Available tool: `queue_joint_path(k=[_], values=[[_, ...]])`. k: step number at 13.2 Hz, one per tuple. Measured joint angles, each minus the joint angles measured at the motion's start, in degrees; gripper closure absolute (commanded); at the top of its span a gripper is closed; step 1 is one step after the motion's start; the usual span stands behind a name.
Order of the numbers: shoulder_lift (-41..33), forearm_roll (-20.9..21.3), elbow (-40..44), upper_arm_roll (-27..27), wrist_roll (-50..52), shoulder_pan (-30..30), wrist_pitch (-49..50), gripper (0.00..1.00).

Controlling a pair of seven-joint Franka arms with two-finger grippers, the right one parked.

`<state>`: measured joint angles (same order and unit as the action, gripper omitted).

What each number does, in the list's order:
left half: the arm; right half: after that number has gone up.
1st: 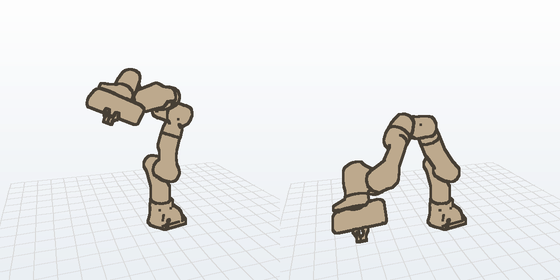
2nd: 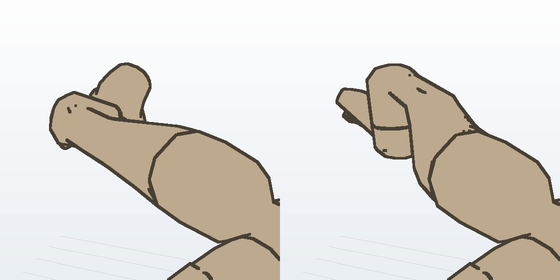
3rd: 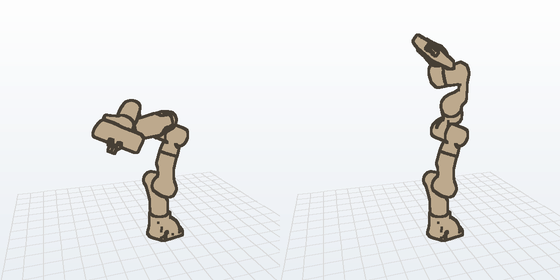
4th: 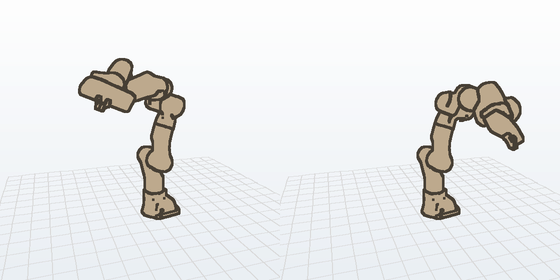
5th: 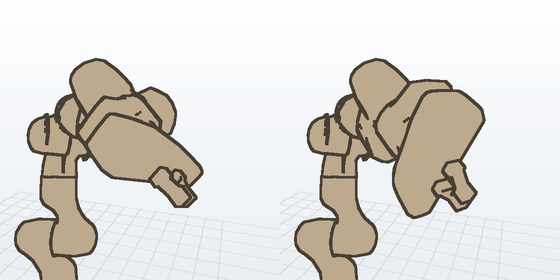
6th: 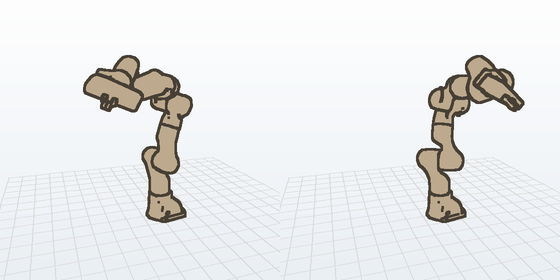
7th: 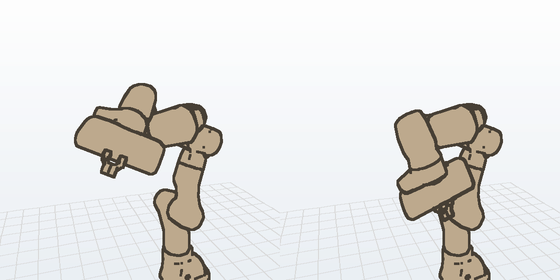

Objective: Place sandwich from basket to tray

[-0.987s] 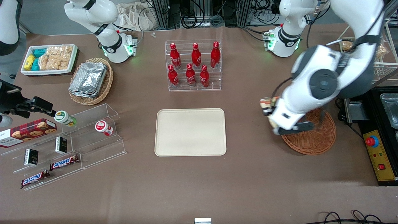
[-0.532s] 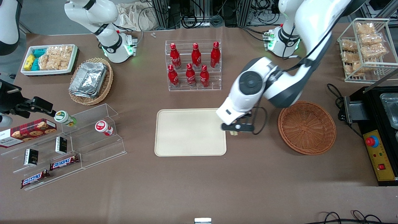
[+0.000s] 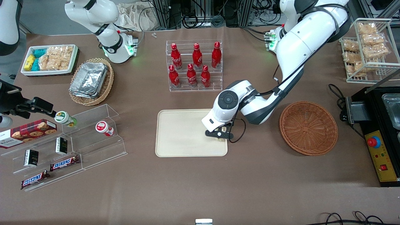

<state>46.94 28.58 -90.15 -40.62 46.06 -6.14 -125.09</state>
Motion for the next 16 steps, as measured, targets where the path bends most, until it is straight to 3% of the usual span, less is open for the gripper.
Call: queue_joint_path(k=[2, 3, 4, 9, 13, 16], values=[[1.0, 0.1, 0.0, 1.0, 0.3, -0.9, -1.4, 0.79], [1.2, 0.1, 0.1, 1.2, 0.3, -1.1, -1.9, 0.48], [1.5, 0.1, 0.1, 1.3, 0.4, -1.1, -2.0, 0.00], [1.4, 0.1, 0.8, 1.3, 5.8, -1.1, -1.8, 0.00], [-4.3, 0.1, 2.2, 1.2, 6.3, -0.1, 8.6, 0.00], [-10.9, -3.7, 1.5, -1.5, -0.8, 6.3, 16.1, 0.00]])
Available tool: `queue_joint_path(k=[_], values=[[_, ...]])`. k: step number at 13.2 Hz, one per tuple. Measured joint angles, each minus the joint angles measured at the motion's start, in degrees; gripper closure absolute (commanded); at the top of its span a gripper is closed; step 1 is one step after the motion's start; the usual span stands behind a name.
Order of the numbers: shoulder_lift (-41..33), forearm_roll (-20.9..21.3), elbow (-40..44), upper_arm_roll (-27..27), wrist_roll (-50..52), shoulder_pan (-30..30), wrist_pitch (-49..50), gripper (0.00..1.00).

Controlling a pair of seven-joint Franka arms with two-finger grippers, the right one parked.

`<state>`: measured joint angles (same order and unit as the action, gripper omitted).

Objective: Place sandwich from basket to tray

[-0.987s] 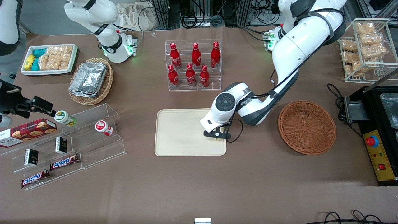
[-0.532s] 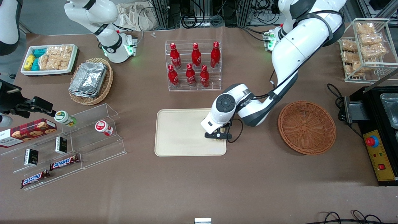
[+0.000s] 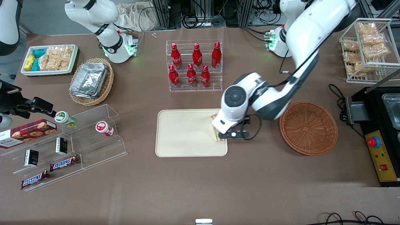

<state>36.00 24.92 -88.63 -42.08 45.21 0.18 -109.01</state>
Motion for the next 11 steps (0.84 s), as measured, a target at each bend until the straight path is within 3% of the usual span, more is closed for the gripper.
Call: queue_joint_path(k=[2, 6, 11], values=[[-3.6, -3.0, -0.7, -3.0, -7.3, 7.3, 5.1, 0.00], [-9.2, -3.7, -1.1, -8.6, -20.0, 20.8, 12.6, 0.00], [-15.5, -3.8, 1.3, -10.0, -29.0, 32.2, 19.9, 0.00]])
